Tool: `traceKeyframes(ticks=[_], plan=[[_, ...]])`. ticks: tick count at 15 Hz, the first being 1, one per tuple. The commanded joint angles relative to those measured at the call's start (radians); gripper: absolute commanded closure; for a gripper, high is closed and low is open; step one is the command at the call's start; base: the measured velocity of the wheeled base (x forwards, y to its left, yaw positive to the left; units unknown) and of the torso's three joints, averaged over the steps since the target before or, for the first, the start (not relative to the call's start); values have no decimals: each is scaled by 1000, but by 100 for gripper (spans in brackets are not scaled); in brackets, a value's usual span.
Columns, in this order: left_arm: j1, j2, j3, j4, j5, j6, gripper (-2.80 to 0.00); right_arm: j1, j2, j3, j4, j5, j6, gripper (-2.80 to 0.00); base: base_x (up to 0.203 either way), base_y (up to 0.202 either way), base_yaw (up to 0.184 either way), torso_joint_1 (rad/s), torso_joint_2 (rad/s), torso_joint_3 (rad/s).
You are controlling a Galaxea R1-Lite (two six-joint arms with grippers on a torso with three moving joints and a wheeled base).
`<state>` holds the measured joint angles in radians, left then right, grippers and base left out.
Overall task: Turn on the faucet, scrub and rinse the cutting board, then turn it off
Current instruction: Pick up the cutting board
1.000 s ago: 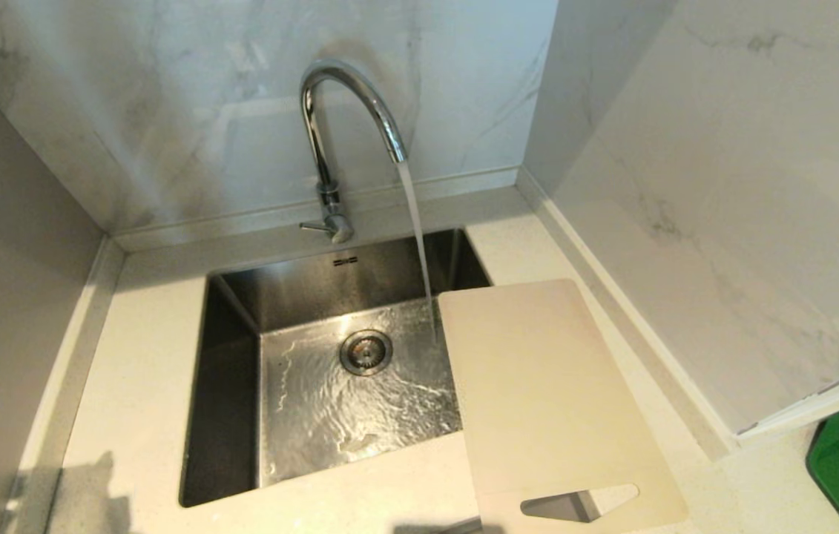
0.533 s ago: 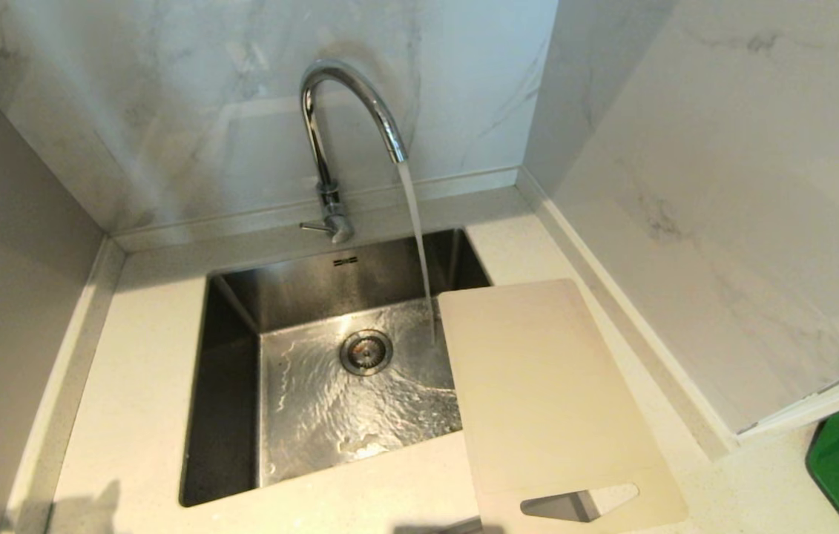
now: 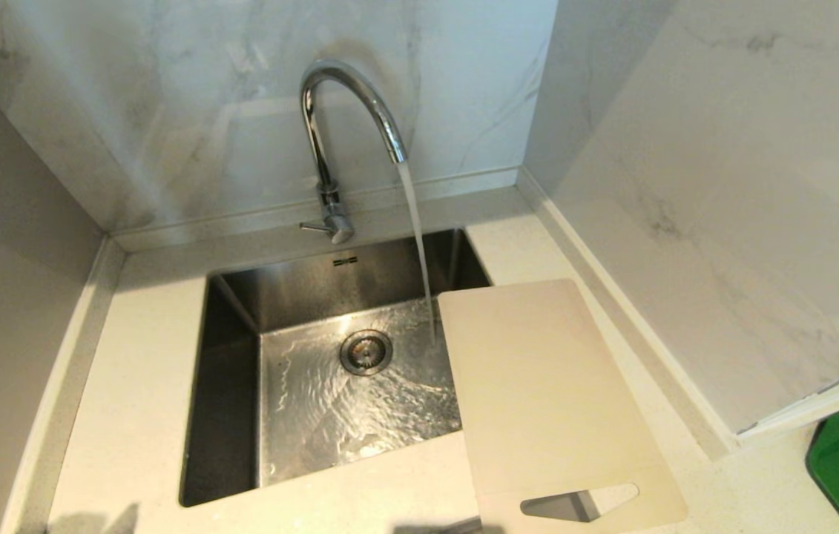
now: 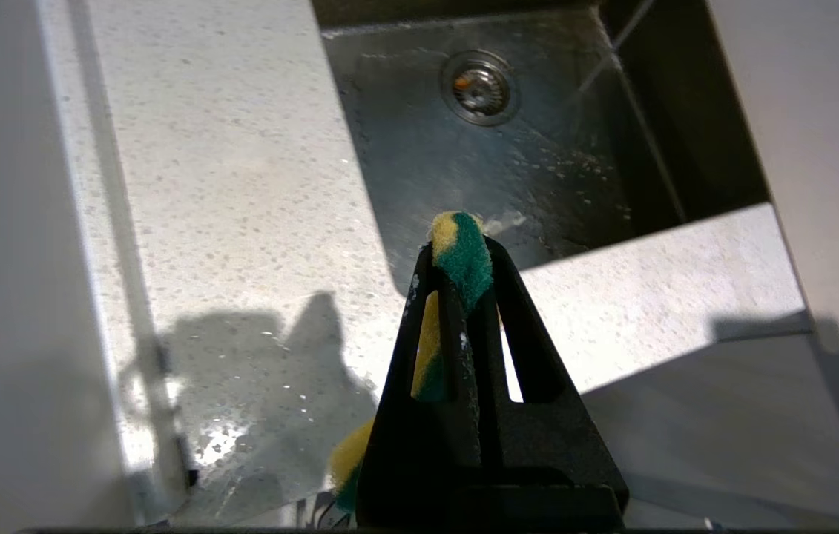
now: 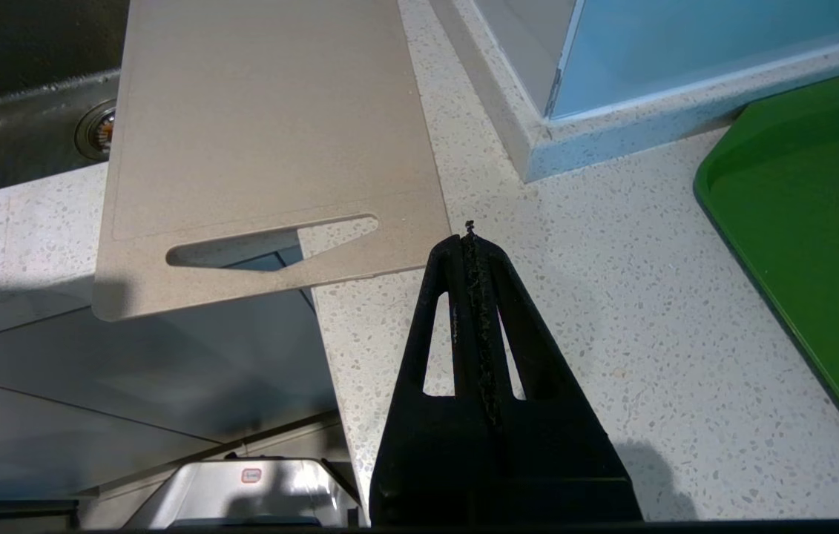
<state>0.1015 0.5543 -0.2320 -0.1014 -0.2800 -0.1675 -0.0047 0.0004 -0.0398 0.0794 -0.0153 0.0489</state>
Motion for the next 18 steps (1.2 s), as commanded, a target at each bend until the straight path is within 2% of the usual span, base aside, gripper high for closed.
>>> traceKeyframes(ticks=[1,5,7,8,10,11,14,18], plan=[[-46,-57,18,3,4,28,0,0,0,0,0,0,0,0,0,0,0,0,0,0],[-48,-193,52,31,28,36,0,0,0,0,0,0,0,0,0,0,0,0,0,0],[-48,-262,92,35,57,85,0,0,0,0,0,0,0,0,0,0,0,0,0,0],[-48,-286,109,33,107,109,0,0,0,0,0,0,0,0,0,0,0,0,0,0],[-49,-290,119,26,184,114,0,0,0,0,0,0,0,0,0,0,0,0,0,0],[-49,-290,132,20,195,121,0,0,0,0,0,0,0,0,0,0,0,0,0,0],[-49,-290,207,-88,194,132,0,0,0,0,0,0,0,0,0,0,0,0,0,0],[-76,-349,234,-64,191,132,0,0,0,0,0,0,0,0,0,0,0,0,0,0]])
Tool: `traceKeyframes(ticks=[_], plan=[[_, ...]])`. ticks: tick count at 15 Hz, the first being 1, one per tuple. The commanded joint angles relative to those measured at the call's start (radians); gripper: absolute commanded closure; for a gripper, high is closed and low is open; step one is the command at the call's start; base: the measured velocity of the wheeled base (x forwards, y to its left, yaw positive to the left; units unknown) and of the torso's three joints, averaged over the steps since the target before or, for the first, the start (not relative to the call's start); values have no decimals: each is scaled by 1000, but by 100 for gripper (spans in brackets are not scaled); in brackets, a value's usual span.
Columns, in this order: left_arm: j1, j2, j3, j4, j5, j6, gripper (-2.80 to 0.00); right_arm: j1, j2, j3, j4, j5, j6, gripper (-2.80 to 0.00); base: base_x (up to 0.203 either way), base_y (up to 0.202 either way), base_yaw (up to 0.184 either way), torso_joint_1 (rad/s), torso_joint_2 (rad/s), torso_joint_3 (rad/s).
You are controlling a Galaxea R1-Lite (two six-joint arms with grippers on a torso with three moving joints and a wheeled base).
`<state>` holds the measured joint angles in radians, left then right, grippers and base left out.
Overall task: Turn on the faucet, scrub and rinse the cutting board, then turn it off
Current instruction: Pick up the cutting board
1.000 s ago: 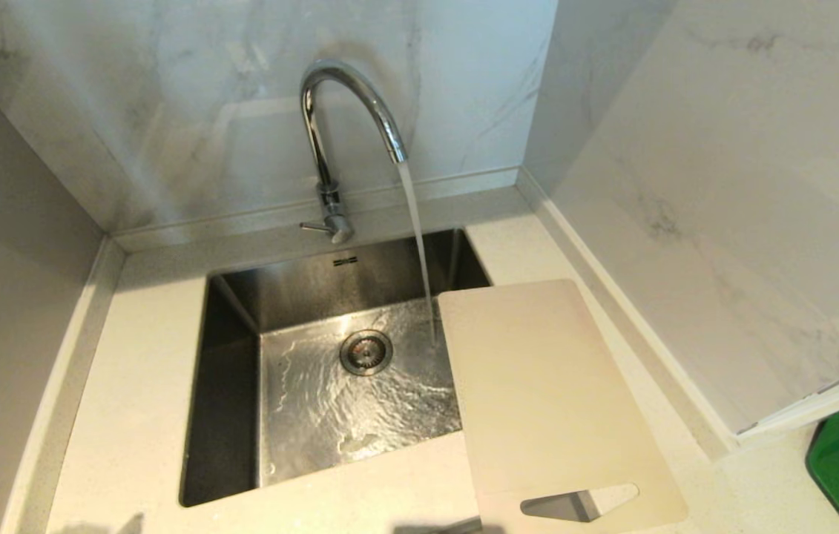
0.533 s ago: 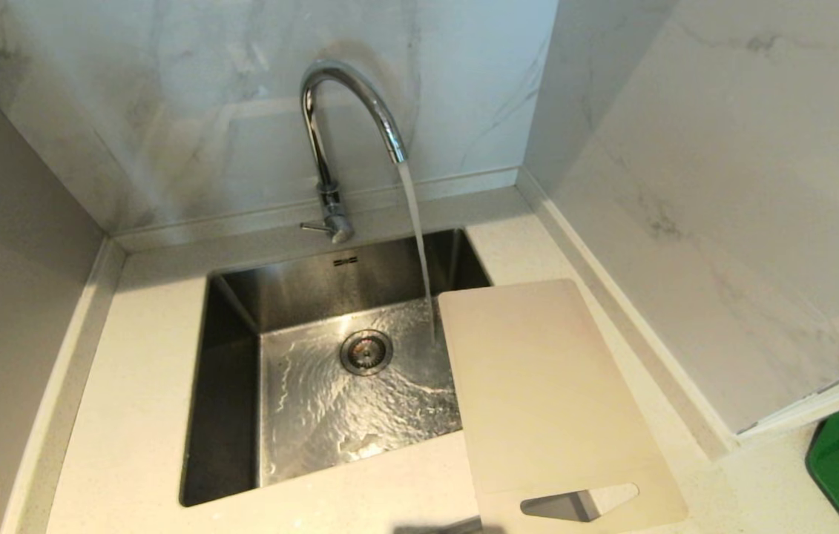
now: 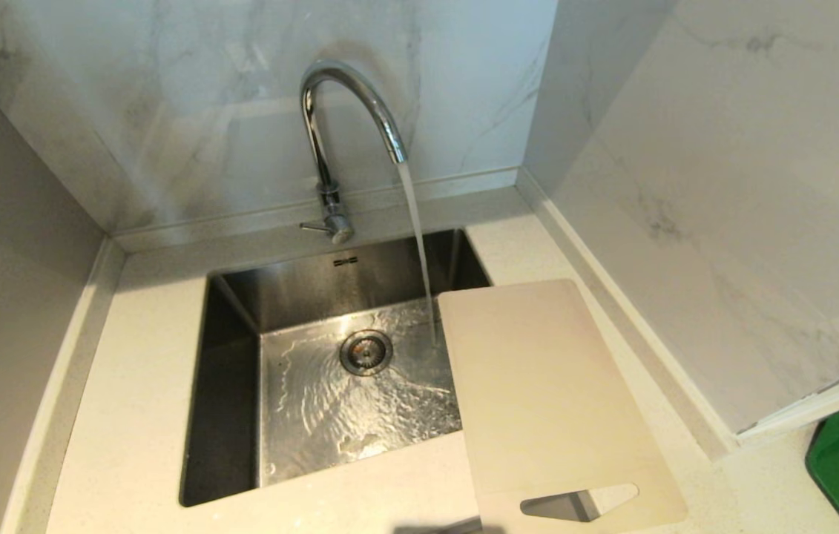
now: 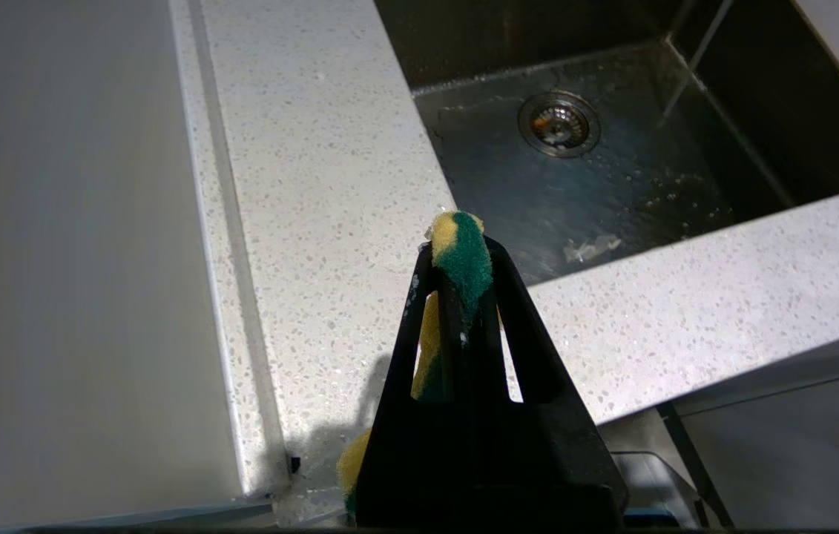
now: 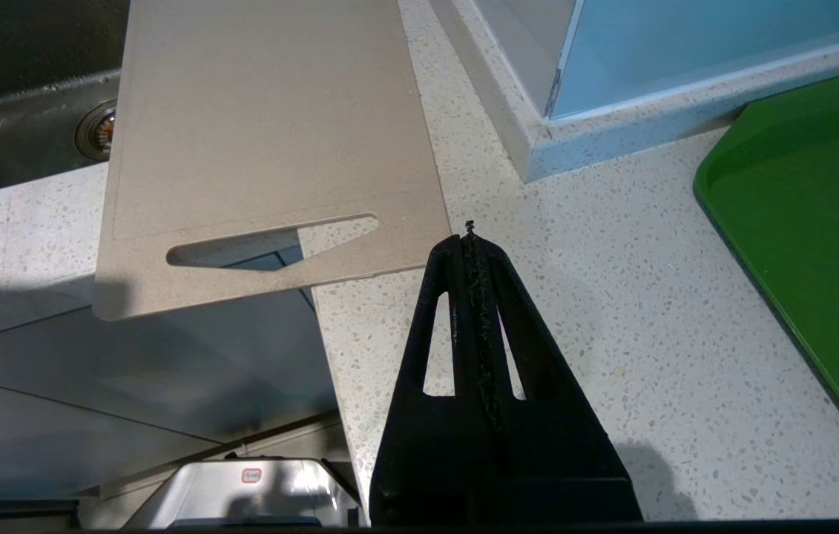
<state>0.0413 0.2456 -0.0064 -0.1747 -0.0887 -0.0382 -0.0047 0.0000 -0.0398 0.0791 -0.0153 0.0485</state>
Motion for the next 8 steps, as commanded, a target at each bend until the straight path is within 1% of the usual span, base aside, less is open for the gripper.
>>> traceKeyframes(ticks=[1,2,6,8], plan=[[-45,-72,6,45,1,20,0,0,0,0,1,0,1,0,0,0,0,0,0,0],[-52,-92,7,81,3,44,0,0,0,0,1,0,1,0,0,0,0,0,0,0],[-46,-245,1,144,12,56,0,0,0,0,1,0,1,0,0,0,0,0,0,0],[-46,-247,4,144,29,49,0,0,0,0,1,0,1,0,0,0,0,0,0,0]])
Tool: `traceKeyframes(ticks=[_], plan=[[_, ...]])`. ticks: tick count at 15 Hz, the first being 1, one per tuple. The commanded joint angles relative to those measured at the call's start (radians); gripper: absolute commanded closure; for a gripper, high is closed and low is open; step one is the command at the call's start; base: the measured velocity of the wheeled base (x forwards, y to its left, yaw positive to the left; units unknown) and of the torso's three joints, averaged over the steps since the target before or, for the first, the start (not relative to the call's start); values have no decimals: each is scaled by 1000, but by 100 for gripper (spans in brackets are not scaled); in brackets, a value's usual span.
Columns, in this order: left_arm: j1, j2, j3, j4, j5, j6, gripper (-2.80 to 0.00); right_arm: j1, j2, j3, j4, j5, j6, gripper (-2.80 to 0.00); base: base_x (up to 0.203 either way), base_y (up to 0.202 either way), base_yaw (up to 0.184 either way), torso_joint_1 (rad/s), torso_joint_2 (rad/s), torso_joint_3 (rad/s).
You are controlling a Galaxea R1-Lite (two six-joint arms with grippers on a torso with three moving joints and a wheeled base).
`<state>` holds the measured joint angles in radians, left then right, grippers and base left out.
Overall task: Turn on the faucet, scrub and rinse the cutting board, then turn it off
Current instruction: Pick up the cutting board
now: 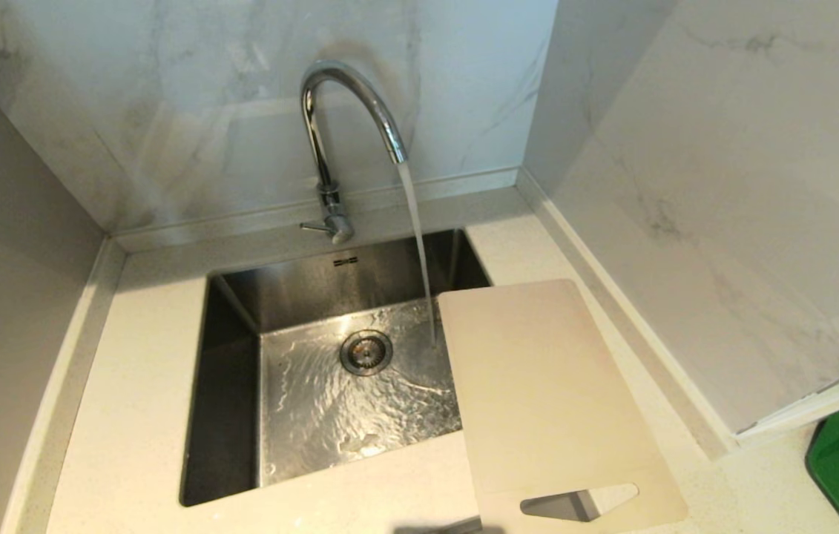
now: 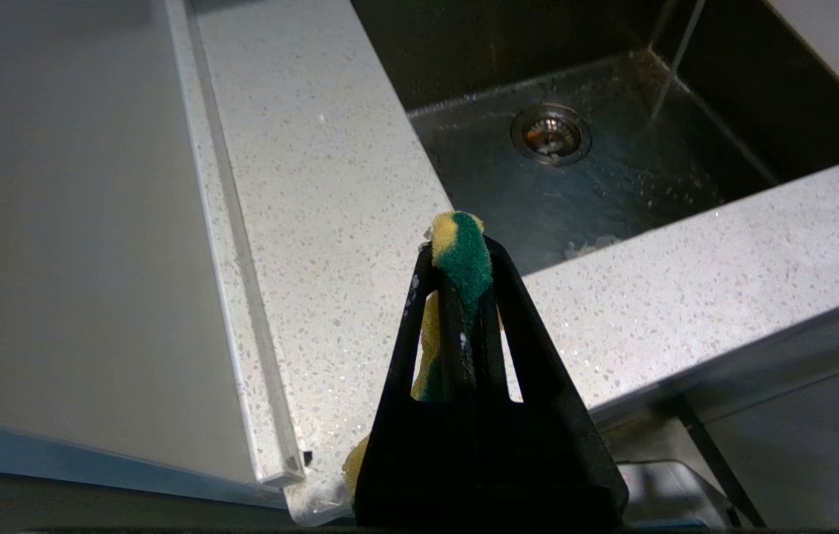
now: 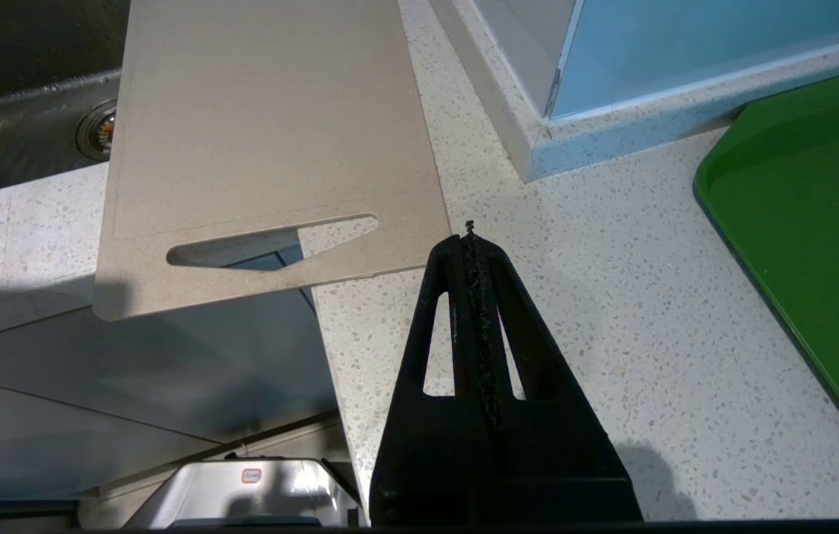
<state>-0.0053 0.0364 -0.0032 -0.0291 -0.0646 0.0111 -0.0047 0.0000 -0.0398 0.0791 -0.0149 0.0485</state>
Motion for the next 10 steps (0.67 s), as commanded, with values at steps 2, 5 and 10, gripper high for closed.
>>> traceKeyframes(ticks=[2,5,10], plan=[[1,-38,3,-9,11,-5,0,0,0,0,1,0,1,0,0,0,0,0,0,0],[1,-38,3,-3,55,25,0,0,0,0,1,0,1,0,0,0,0,0,0,0],[1,-38,3,48,66,33,0,0,0,0,1,0,1,0,0,0,0,0,0,0]])
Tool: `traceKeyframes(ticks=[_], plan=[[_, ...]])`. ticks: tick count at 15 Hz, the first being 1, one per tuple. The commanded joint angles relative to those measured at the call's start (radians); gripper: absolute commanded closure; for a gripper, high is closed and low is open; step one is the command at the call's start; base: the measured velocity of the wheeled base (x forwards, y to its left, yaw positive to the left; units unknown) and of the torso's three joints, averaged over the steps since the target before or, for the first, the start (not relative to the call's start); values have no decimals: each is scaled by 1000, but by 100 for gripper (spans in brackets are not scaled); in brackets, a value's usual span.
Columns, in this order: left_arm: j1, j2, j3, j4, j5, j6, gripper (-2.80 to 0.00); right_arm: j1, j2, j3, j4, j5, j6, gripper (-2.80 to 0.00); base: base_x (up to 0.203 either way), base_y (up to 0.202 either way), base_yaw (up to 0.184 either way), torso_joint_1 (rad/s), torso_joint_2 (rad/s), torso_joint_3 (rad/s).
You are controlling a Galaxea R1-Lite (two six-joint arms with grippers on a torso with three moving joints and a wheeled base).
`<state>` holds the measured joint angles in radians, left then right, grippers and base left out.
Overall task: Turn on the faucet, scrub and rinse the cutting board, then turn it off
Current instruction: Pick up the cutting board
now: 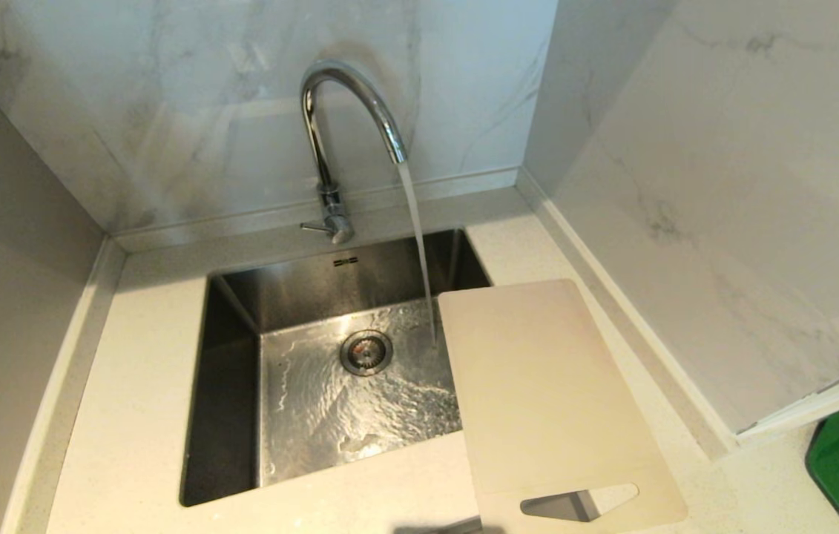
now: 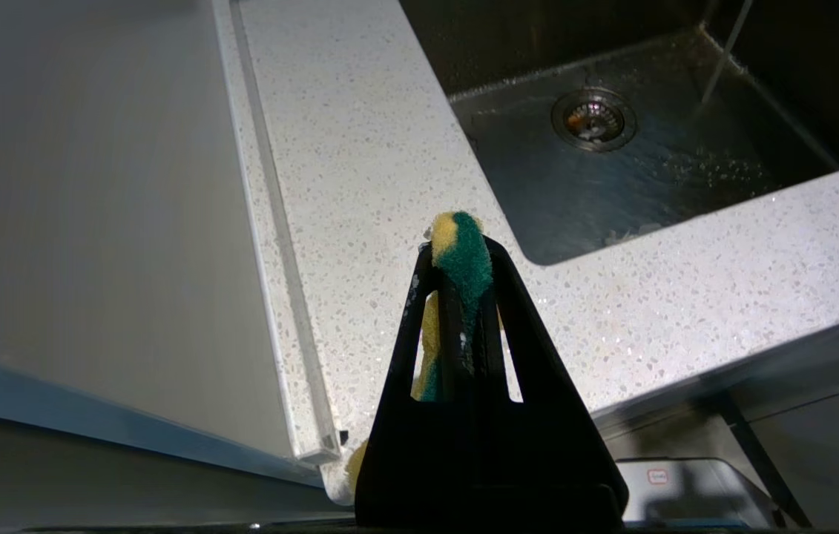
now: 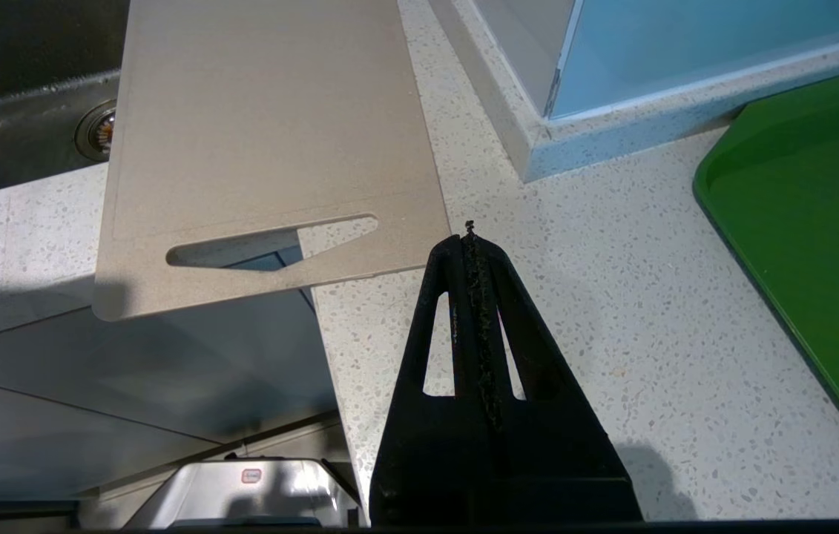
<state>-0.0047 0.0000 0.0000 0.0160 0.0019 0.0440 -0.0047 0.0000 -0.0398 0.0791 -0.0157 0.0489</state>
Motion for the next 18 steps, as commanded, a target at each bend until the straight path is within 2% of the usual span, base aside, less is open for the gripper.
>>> traceKeyframes(ticks=[1,3,4,9,18], plan=[[0,-2,0,2,-5,4,0,0,0,0,1,0,0,0,0,0,0,0,0,0],[0,-2,0,4,-34,54,0,0,0,0,1,0,0,0,0,0,0,0,0,0],[0,-2,0,4,-37,53,0,0,0,0,1,0,0,0,0,0,0,0,0,0],[0,-2,0,-2,-5,-38,0,0,0,0,1,0,0,0,0,0,0,0,0,0],[-1,-2,0,-7,-3,-50,0,0,0,0,1,0,0,0,0,0,0,0,0,0]])
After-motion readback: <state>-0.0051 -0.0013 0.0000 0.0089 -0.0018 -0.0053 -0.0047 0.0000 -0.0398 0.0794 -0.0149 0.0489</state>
